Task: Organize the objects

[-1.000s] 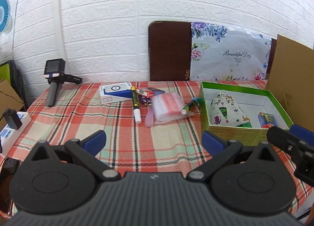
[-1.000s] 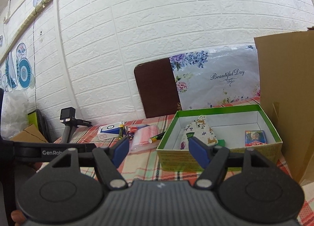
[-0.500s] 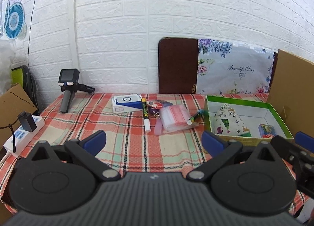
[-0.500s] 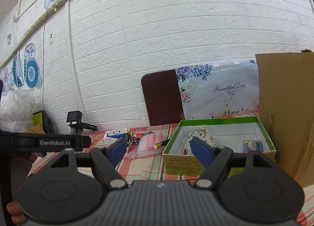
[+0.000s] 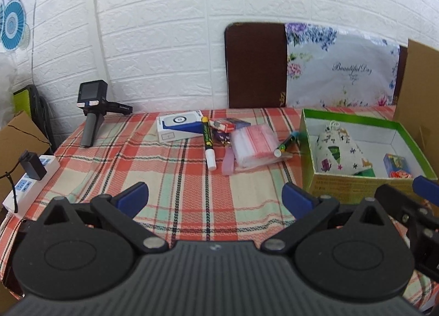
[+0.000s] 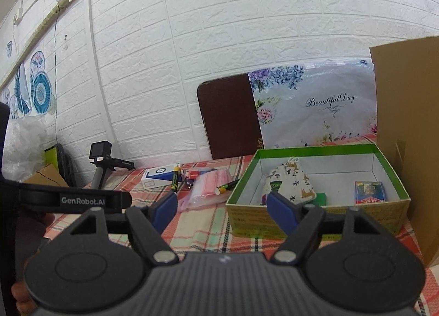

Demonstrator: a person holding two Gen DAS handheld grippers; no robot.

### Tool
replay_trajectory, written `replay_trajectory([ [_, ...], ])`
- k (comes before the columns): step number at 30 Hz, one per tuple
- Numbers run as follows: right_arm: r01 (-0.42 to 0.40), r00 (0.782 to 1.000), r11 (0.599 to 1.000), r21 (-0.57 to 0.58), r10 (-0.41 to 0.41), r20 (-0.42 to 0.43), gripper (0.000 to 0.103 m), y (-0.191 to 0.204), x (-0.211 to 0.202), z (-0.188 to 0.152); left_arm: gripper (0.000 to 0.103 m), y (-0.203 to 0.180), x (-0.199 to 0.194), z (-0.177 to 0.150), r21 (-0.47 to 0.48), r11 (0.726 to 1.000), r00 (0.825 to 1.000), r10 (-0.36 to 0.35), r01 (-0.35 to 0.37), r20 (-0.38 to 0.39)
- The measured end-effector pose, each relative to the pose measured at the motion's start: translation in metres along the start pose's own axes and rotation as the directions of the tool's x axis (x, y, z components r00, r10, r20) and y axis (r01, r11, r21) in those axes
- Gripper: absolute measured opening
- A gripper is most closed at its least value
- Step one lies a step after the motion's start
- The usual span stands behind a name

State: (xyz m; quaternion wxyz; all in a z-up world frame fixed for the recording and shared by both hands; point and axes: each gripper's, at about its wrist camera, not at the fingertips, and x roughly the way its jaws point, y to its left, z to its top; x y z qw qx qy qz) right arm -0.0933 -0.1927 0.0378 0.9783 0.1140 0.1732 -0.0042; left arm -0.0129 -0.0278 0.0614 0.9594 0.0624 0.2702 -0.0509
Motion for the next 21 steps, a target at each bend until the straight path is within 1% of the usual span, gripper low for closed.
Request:
replay_trajectory([
  [5,-0.01,0.999,1.0,0.016,0.011,-0.038,0.075,-0.008,0.022,-0.004,0.103,-0.006,0.022,0.001,0.023,1.0,0.999,0.005,-0.004,-0.042],
  [11,-0.002,0.998,1.0,0.014,0.003,-0.067,0.075,-0.015,0.038,-0.009,0.103,-0.012,0.041,0.006,0.037,0.999,0.998,0.004,-0.001,-0.063],
  [17,0.006,0.996,1.0,0.006,-0.005,-0.085,0.075,-0.012,0.05,-0.009,0.103,-0.012,0.055,0.004,0.063,0.998,0.997,-0.002,0.007,-0.081],
  [21,-0.009,0.995,1.0,-0.02,0.007,-0.098,0.075,-0.001,0.059,-0.008,0.103,-0.003,0.06,0.005,0.052,0.999,0.997,0.003,0.001,-0.082],
])
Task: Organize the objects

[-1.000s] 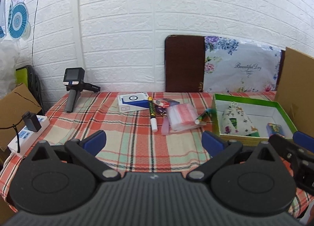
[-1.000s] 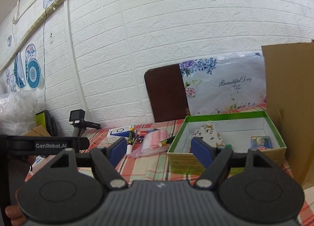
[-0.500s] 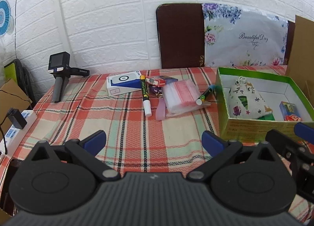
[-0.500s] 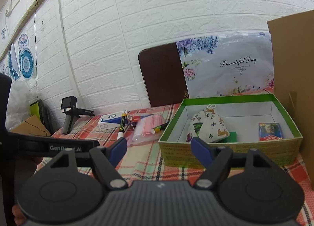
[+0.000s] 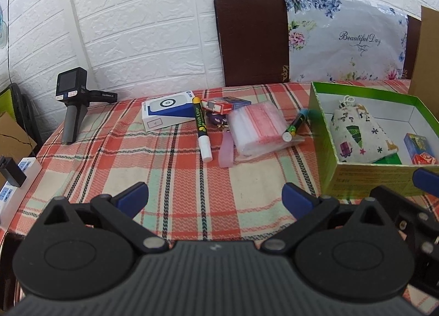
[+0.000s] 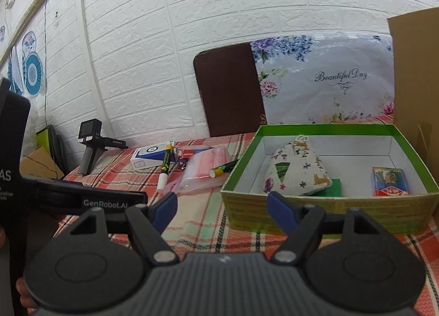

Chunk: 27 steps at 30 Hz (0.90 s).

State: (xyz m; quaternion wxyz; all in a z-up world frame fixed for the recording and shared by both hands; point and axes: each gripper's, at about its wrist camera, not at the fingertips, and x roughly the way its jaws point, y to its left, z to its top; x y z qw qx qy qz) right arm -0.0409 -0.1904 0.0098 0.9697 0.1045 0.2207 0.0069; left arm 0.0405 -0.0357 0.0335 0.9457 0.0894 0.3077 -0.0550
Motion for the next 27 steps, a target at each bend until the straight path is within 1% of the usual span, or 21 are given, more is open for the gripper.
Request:
replay_trajectory([
  [11,-0.044,0.998,0.993,-0.114,0.038,-0.049,0.075,0.04,0.034,0.001,0.103,0.041,0.024,-0.004,-0.074,0.997,0.999,0.033,-0.035,-0.023],
  [17,-0.078,0.993,0.982,-0.173,0.061,-0.104,0.073,0.064,0.068,-0.001,0.103,0.078,0.047,-0.014,-0.138,0.988,0.996,0.059,-0.067,-0.062],
  [21,-0.103,0.984,0.971,-0.215,0.067,-0.166,0.067,0.079,0.096,-0.003,0.103,0.107,0.064,-0.021,-0.18,0.978,0.991,0.092,-0.108,-0.094],
  [23,-0.114,0.981,0.965,-0.235,0.072,-0.181,0.062,0.086,0.11,0.001,0.103,0.12,0.072,-0.025,-0.209,0.97,0.988,0.104,-0.125,-0.112],
  [26,-0.138,0.978,0.956,-0.26,0.09,-0.186,0.052,0.101,0.139,0.012,0.103,0.144,0.085,-0.032,-0.278,0.949,0.982,0.112,-0.151,-0.15],
  [27,-0.138,0.978,0.952,-0.274,0.087,-0.19,0.046,0.107,0.153,0.016,0.103,0.152,0.089,-0.035,-0.306,0.939,0.98,0.112,-0.158,-0.164],
])
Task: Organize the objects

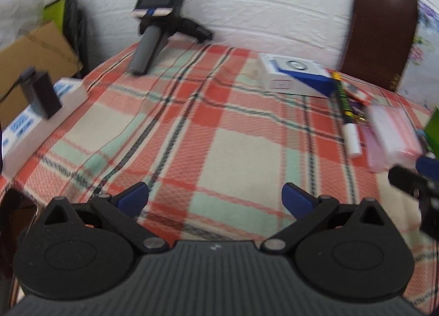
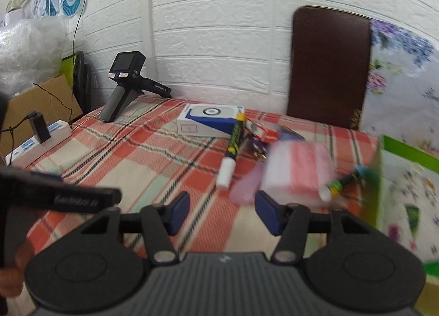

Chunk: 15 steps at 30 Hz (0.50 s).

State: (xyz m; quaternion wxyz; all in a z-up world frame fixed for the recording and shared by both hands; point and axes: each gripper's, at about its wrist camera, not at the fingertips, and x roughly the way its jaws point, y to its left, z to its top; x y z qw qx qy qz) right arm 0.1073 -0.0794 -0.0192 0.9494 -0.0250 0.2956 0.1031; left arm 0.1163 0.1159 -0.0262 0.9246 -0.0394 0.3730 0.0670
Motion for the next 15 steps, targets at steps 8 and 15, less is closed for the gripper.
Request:
replay_trajectory([
  [8,0.037,0.993,0.999,0.011,-0.035,-0.111,0.02,-0.003,0.1,0.015,0.103,0.014,0.012,-0.016,0.043,0.999,0.999,0.016,-0.017,0.04],
  [15,-0.075,0.99,0.995,0.058,0.081,-0.113,0.019,0.006,0.045,-0.021,0.103,0.025,0.001,0.001,-0.119,0.978,0.983,-0.178,0.172,-0.041],
])
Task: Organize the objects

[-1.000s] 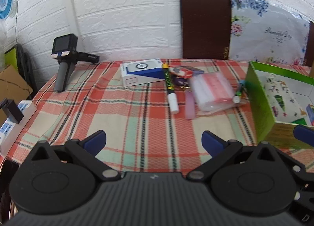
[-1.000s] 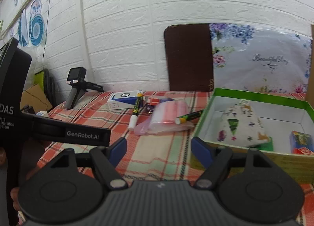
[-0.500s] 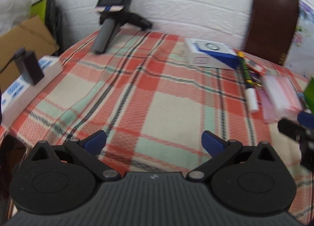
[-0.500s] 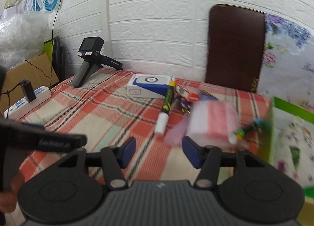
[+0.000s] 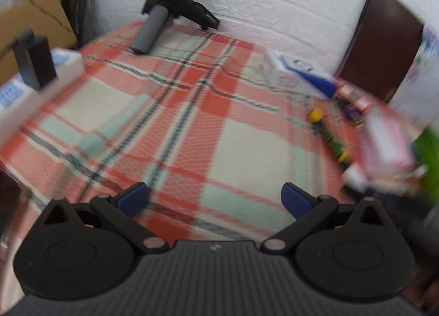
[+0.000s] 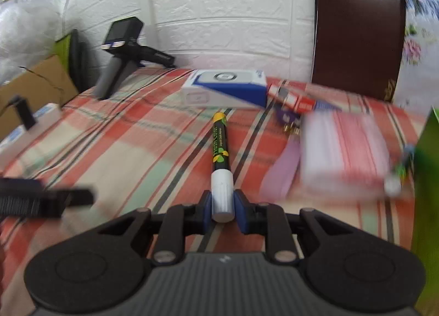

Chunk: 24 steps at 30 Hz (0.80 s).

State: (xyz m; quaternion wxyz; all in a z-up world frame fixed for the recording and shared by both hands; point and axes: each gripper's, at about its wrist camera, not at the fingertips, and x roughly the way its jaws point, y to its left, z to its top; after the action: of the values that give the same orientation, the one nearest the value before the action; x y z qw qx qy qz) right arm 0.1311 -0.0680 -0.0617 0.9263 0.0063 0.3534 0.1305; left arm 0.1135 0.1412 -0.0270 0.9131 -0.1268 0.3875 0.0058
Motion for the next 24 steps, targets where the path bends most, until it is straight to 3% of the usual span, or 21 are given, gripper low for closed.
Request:
replay_trajectory([
  [2,-0.063,0.998,0.997,0.041,0.064,-0.017,0.019,0.002,-0.019,-0.015,0.101,-0.005,-0.001,-0.001,-0.067,0.993,0.994,-0.097,0.094,-0.044],
  [4,-0.145,0.988,0.983,0.111,0.149,-0.032,0.019,0.001,-0.033,-0.025,0.094,-0.016,-0.001,-0.006,-0.06,0.988,0.985,-0.148,0.144,-0.083],
  [6,-0.246,0.965,0.945,0.217,0.259,-0.032,0.019,-0.006,-0.044,-0.036,0.091,-0.03,-0.005,-0.015,-0.035,0.986,0.981,-0.168,0.165,-0.096],
  [8,-0.328,0.938,0.896,0.299,0.347,-0.011,0.019,-0.012,-0.052,-0.043,0.082,-0.036,-0.005,-0.02,-0.052,0.971,0.962,-0.24,0.235,-0.134],
  [9,-0.355,0.928,0.883,0.306,0.372,0.004,0.019,-0.011,-0.056,-0.045,0.067,-0.038,-0.005,-0.022,-0.074,0.959,0.947,-0.282,0.274,-0.153],
  [10,-0.378,0.921,0.875,0.302,0.39,0.022,0.019,-0.009,-0.062,-0.045,0.045,-0.04,-0.004,-0.023,-0.09,0.948,0.932,-0.318,0.306,-0.174],
  [11,-0.393,0.916,0.871,0.293,0.399,0.043,0.019,-0.008,-0.067,-0.044,0.038,-0.044,-0.002,-0.023,-0.098,0.942,0.922,-0.334,0.321,-0.193],
  [13,-0.381,0.924,0.889,0.256,0.377,0.066,0.019,-0.006,-0.078,-0.041,0.033,-0.052,-0.009,-0.02,-0.095,0.934,0.918,-0.357,0.346,-0.17],
  [15,-0.376,0.926,0.899,0.226,0.361,0.108,0.019,-0.011,-0.09,-0.039,0.028,-0.069,-0.022,-0.012,-0.03,0.933,0.923,-0.36,0.36,-0.134],
  [18,-0.33,0.938,0.924,0.193,0.298,0.18,0.019,-0.024,-0.112,-0.038,0.025,-0.111,-0.037,-0.003,0.083,0.915,0.916,-0.384,0.394,-0.119],
  [21,-0.249,0.943,0.948,0.2,0.191,0.271,0.019,-0.049,-0.136,-0.04,0.024,-0.164,-0.043,0.002,0.189,0.872,0.891,-0.432,0.452,-0.14],
  [24,-0.127,0.94,0.964,0.233,0.042,0.34,0.019,-0.084,-0.161,-0.047,0.024,-0.224,-0.042,-0.005,0.294,0.806,0.858,-0.48,0.514,-0.184],
])
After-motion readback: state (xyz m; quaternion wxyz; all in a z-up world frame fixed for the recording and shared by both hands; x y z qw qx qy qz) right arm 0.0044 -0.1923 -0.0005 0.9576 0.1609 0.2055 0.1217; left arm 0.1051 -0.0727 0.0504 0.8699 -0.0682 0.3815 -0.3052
